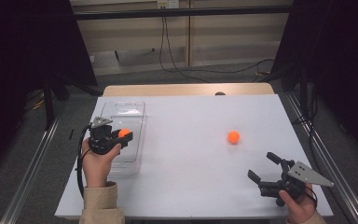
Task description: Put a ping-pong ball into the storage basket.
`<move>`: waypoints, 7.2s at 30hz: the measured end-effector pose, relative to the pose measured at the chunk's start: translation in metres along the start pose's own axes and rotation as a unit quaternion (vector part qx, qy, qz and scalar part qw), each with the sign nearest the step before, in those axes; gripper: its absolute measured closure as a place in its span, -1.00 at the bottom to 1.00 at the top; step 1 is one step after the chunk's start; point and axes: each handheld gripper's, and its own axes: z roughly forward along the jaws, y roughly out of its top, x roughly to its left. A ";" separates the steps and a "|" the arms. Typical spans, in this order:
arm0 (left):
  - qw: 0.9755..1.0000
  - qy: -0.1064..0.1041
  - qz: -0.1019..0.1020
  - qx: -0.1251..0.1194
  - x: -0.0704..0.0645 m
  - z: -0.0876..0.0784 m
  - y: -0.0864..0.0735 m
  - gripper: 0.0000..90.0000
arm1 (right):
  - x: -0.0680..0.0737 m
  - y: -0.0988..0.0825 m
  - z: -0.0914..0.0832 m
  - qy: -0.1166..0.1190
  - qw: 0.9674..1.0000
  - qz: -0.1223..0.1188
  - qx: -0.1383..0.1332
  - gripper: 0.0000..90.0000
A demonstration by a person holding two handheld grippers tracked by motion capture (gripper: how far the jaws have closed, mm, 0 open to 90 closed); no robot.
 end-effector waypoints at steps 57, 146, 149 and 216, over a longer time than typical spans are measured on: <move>0.999 0.043 0.010 0.015 0.015 0.011 -0.012 0.13 | -0.001 0.000 -0.001 0.000 1.000 0.006 0.000 -0.96; 0.997 0.076 -0.009 0.028 0.025 0.021 -0.023 0.01 | -0.001 0.000 -0.001 0.002 1.000 0.005 -0.002 -0.96; 0.997 0.075 -0.013 0.024 0.024 0.019 -0.022 -0.03 | -0.001 0.000 -0.001 0.001 1.000 0.005 -0.002 -0.96; 0.998 -0.036 0.039 0.014 -0.041 0.025 0.006 -0.74 | -0.001 0.000 -0.002 0.001 1.000 0.007 -0.001 -0.96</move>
